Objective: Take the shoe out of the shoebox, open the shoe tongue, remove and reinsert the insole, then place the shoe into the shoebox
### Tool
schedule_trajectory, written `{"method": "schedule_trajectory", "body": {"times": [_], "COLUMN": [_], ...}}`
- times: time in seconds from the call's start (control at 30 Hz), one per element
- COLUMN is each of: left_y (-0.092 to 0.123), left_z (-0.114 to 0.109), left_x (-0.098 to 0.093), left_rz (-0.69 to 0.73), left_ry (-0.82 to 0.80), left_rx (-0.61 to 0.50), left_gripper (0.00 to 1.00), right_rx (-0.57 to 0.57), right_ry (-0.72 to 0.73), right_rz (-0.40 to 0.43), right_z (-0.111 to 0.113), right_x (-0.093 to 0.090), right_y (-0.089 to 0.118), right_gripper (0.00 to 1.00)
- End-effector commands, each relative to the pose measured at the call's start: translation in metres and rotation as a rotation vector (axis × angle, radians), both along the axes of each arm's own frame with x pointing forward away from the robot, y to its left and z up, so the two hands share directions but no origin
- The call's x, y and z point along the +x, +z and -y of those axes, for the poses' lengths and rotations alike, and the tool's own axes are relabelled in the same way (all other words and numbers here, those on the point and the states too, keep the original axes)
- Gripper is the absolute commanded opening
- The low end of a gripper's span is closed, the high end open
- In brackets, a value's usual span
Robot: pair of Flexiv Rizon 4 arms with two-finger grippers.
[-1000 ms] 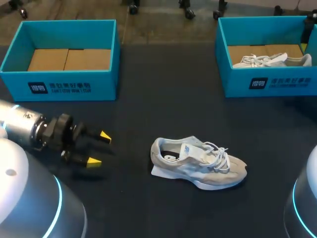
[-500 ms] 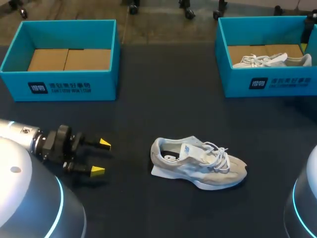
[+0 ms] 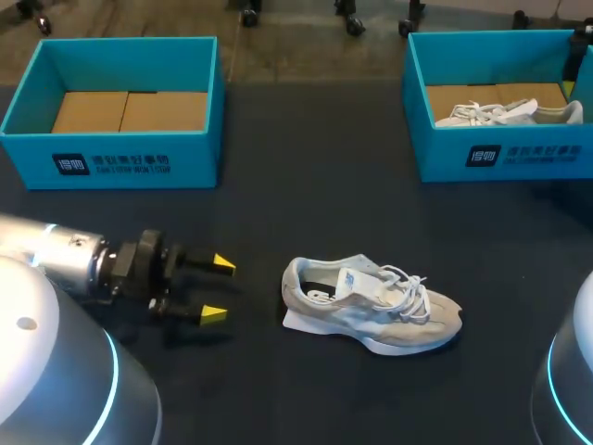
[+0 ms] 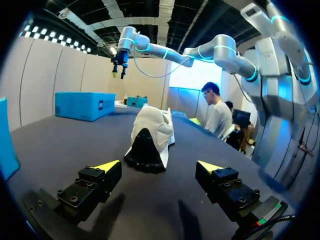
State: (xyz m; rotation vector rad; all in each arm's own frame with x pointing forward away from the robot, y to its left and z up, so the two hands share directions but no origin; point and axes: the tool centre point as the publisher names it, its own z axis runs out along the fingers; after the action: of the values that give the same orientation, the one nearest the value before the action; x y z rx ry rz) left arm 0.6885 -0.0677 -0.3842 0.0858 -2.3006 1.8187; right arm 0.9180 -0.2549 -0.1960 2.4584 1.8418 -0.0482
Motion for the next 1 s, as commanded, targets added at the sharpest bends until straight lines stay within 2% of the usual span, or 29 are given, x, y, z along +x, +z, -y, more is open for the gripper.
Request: {"method": "schedule_trajectory", "body": {"times": [0.03, 0.23, 0.4, 0.57, 0.8, 1.0], "left_y": [-0.004, -0.004, -0.018, -0.026, -0.032, -0.033], "left_z": [0.008, 0.008, 0.025, 0.045, 0.062, 0.074], "left_x": [0.011, 0.011, 0.02, 0.026, 0.036, 0.031], "left_rz": [-0.014, -0.014, 0.036, 0.071, 0.07, 0.072], "left_ry": [-0.029, -0.029, -0.04, -0.042, -0.037, -0.068], "left_rx": [0.005, 0.005, -0.044, -0.025, -0.015, -0.004], "left_gripper": [1.0, 1.0, 1.0, 1.0, 1.0, 1.0], "right_rx": [0.001, 0.001, 0.001, 0.001, 0.001, 0.001], "right_ry": [0.0, 0.0, 0.0, 0.0, 0.0, 0.0], "right_rz": [0.0, 0.0, 0.0, 0.0, 0.0, 0.0], "right_z": [0.0, 0.0, 0.0, 0.0, 0.0, 0.0], "right_x": [0.0, 0.0, 0.0, 0.0, 0.0, 0.0], "right_y": [0.0, 0.0, 0.0, 0.0, 0.0, 0.0], "right_gripper": [1.0, 1.0, 1.0, 1.0, 1.0, 1.0]}}
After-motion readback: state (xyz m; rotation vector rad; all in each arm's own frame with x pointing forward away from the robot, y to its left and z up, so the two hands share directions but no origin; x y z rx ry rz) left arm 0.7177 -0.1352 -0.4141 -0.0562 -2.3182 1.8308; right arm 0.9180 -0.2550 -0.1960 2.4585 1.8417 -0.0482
